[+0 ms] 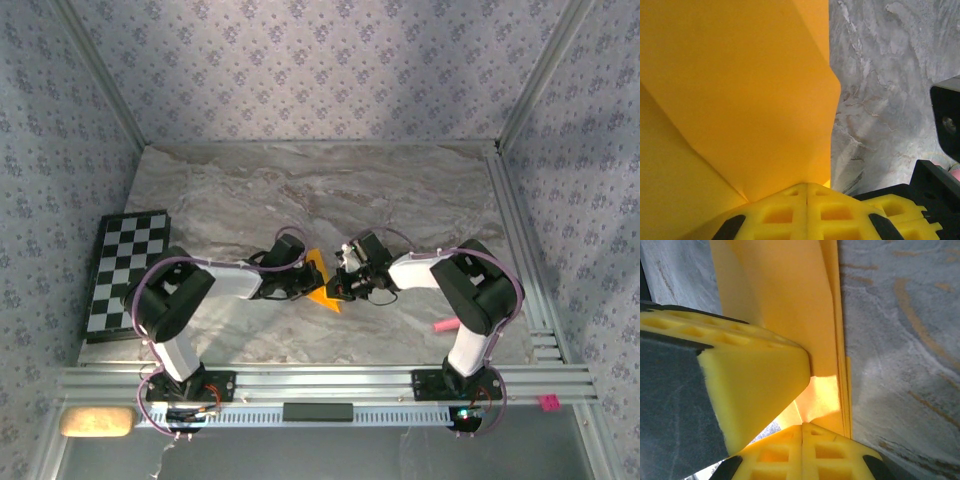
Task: Fold a paper plane with a square sheet of paper (pick it up from the middle)
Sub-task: Fourth fold the wing at the center of the table.
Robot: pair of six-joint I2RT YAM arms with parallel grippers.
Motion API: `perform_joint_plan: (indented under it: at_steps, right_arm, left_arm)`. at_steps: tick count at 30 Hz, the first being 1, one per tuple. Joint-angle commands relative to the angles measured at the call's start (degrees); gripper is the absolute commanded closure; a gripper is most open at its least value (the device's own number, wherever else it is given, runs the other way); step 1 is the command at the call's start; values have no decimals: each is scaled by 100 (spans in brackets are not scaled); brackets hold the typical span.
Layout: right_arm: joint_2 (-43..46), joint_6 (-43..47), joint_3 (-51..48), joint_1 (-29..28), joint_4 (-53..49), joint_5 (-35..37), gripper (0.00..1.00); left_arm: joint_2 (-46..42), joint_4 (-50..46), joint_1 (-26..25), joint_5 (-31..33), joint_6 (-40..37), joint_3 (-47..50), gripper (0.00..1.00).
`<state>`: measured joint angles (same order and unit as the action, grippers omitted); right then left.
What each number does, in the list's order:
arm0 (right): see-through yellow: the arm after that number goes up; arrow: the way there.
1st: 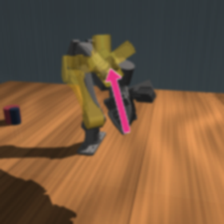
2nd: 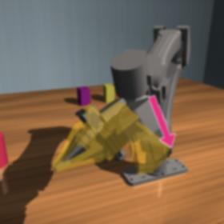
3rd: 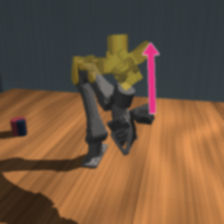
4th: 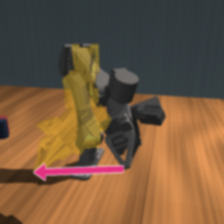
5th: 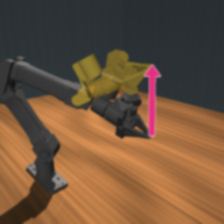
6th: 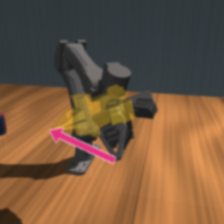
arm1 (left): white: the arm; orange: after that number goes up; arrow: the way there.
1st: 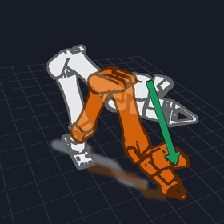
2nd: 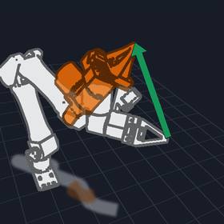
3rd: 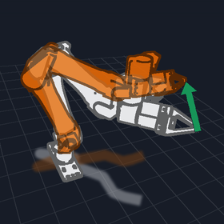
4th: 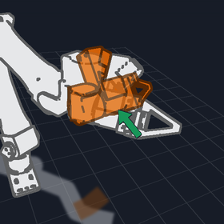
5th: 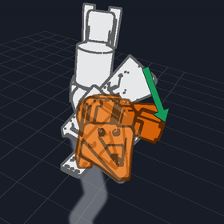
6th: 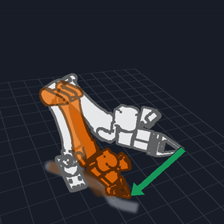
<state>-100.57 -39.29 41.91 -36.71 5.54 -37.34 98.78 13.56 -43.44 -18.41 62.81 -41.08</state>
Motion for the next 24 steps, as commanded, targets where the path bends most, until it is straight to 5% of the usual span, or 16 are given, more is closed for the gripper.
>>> perform_joint_plan:
  at_steps: [1,24]
  right_arm:
    - [-250,-9,-357,-11,-887,474,100]
    - [-287,83,-415,-92,-995,534,100]
  left_arm:
    - [202,-144,67,257,-34,140,94]
    - [256,-703,1284,251,-578,-300,93]
